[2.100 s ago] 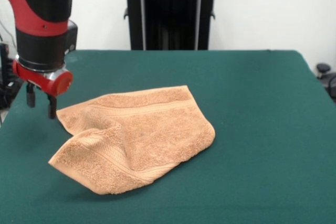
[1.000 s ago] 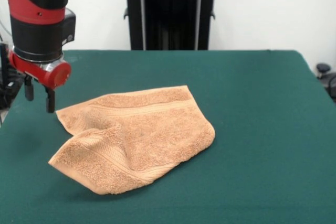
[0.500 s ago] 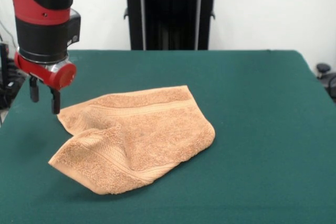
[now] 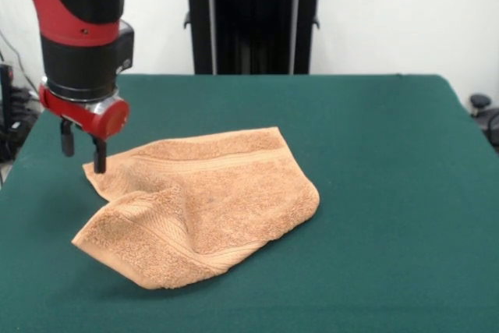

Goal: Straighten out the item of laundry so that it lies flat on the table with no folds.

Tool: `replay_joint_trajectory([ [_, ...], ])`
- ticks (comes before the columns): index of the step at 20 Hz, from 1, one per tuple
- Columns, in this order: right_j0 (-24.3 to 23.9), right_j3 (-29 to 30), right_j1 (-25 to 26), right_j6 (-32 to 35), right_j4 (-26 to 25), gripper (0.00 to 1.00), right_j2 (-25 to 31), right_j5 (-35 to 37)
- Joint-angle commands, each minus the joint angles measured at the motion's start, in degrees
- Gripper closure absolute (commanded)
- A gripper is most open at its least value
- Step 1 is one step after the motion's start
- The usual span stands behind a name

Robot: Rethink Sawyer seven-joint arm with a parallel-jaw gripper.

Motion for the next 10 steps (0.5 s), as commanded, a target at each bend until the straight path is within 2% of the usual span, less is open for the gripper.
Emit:
replay_joint_trajectory([
  [1,3.76,5.84,4.50,7.39,3.08,0.00,5.57,0.91],
  [10,5.25,6.85,4.83,9.51,4.42,0.00,4.98,-0.62],
])
